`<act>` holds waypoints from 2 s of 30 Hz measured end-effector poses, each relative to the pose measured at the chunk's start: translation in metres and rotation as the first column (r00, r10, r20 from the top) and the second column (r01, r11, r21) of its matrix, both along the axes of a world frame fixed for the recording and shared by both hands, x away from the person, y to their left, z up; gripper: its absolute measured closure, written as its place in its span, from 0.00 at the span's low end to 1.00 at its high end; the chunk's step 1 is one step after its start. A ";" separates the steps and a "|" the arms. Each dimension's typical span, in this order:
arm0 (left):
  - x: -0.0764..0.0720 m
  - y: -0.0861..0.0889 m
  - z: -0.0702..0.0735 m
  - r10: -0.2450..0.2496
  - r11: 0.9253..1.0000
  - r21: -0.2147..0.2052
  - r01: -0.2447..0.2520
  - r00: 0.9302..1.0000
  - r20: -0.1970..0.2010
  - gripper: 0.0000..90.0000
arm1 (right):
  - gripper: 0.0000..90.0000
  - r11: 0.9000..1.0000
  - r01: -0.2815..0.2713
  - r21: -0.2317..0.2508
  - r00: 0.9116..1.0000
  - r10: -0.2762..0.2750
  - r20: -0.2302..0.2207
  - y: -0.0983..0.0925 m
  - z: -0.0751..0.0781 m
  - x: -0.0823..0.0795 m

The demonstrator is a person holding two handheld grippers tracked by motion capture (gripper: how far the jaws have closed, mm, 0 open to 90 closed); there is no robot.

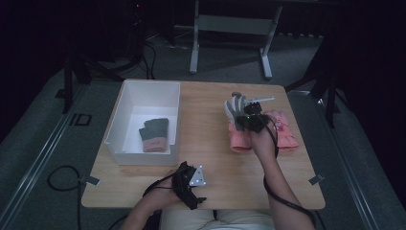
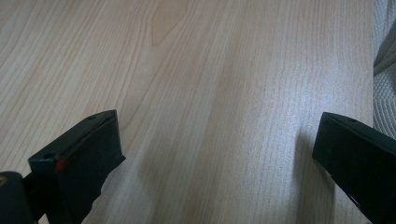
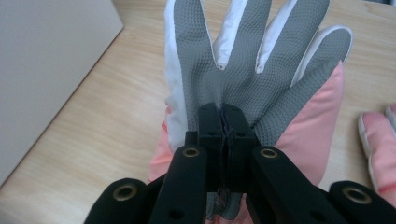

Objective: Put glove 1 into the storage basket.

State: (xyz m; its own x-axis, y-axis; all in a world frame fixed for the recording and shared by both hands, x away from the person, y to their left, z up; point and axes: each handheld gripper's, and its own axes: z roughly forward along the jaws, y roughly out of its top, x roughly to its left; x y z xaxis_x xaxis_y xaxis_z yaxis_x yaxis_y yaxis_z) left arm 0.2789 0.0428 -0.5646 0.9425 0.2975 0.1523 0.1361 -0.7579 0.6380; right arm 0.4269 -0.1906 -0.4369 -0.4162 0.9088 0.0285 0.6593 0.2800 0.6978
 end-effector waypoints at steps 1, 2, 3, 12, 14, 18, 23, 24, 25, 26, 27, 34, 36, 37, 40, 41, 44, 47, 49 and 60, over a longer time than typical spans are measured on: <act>0.000 0.000 0.000 0.000 1.000 0.000 0.000 1.000 0.000 0.01 | 0.98 1.000 0.000 0.000 1.000 0.000 0.000 0.000 0.000 0.000; 0.000 0.000 0.001 -0.001 1.000 -0.004 0.001 1.000 -0.004 0.01 | 0.98 1.000 0.007 0.000 1.000 -0.007 0.000 0.001 -0.001 -0.004; -0.001 0.000 0.001 -0.002 1.000 -0.004 0.002 1.000 -0.005 0.01 | 0.98 1.000 0.023 0.002 1.000 -0.023 -0.005 0.003 -0.004 -0.012; -0.001 0.001 0.001 -0.007 1.000 -0.005 0.007 1.000 0.000 0.01 | 0.97 0.998 0.048 -0.043 0.994 -0.052 -0.098 0.023 -0.049 -0.029; -0.002 0.001 0.001 -0.009 1.000 -0.002 0.009 1.000 0.000 0.01 | 0.97 0.998 0.051 -0.040 0.992 -0.055 -0.116 0.027 -0.056 -0.026; -0.001 0.001 0.000 -0.012 1.000 -0.002 0.012 1.000 -0.002 0.01 | 0.97 0.997 0.054 -0.047 0.990 -0.060 -0.129 0.032 -0.067 -0.022; -0.001 0.001 -0.001 -0.016 1.000 0.005 0.016 1.000 -0.001 0.01 | 0.92 0.997 0.061 -0.049 0.985 -0.068 -0.162 0.038 -0.088 -0.016; -0.002 0.001 -0.001 -0.016 1.000 0.002 0.016 1.000 -0.002 0.01 | 0.89 0.997 0.056 -0.049 0.984 -0.063 -0.164 0.039 -0.093 -0.015; -0.002 0.001 -0.001 -0.018 1.000 0.002 0.018 1.000 -0.004 0.01 | 0.89 0.997 0.056 -0.049 0.984 -0.063 -0.164 0.039 -0.093 -0.015; -0.002 0.001 -0.001 -0.017 1.000 0.002 0.017 1.000 -0.004 0.01 | 0.88 0.998 0.058 -0.037 0.984 -0.064 -0.167 0.038 -0.093 -0.015; -0.002 0.001 -0.001 -0.017 1.000 0.002 0.017 1.000 -0.004 0.01 | 0.88 0.998 0.058 -0.037 0.984 -0.064 -0.167 0.038 -0.093 -0.015; -0.002 0.002 -0.002 -0.012 1.000 -0.006 0.012 1.000 0.002 0.01 | 0.77 0.999 0.030 0.018 0.997 -0.028 -0.079 0.025 -0.059 -0.026; -0.002 0.001 -0.001 -0.014 1.000 -0.008 0.014 1.000 0.004 0.01 | 0.74 0.999 0.005 0.031 1.000 -0.004 -0.002 0.003 -0.037 -0.028; -0.002 0.001 -0.001 -0.014 1.000 -0.008 0.014 1.000 0.004 0.01 | 0.74 0.999 0.005 0.031 1.000 -0.004 -0.002 0.003 -0.037 -0.028; -0.002 0.002 0.000 -0.016 1.000 -0.014 0.016 1.000 0.001 0.01 | 0.71 1.000 -0.004 0.020 0.999 0.003 0.045 -0.023 -0.024 -0.026; -0.002 0.002 0.000 -0.016 1.000 -0.015 0.016 1.000 0.000 0.01 | 0.71 1.000 0.000 0.013 0.998 0.000 0.066 -0.039 -0.019 -0.024; -0.002 0.003 0.002 -0.025 0.999 -0.036 0.025 1.000 -0.001 0.01 | 0.70 1.000 -0.003 -0.012 0.996 0.004 0.087 -0.081 -0.016 -0.015; -0.002 0.003 0.002 -0.026 0.999 -0.030 0.026 1.000 0.006 0.01 | 0.70 0.999 0.027 -0.031 0.996 -0.024 0.082 -0.104 -0.018 -0.009; -0.002 0.002 0.001 -0.026 0.999 -0.025 0.026 1.000 0.008 0.01 | 0.70 0.998 0.054 -0.036 0.996 -0.051 0.072 -0.122 -0.019 -0.002; -0.003 0.002 0.001 -0.021 1.000 -0.021 0.021 1.000 0.013 0.01 | 0.63 0.995 0.064 -0.071 0.996 -0.059 0.070 -0.179 -0.037 0.044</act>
State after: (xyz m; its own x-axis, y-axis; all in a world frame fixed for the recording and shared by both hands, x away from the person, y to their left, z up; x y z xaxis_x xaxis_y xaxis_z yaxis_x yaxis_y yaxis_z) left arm 0.2764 0.0447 -0.5635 0.9466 0.2806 0.1585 0.1117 -0.7471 0.6553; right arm 0.4708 -0.3699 -0.4741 -0.3582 0.9313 -0.0657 0.6287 0.2927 0.7204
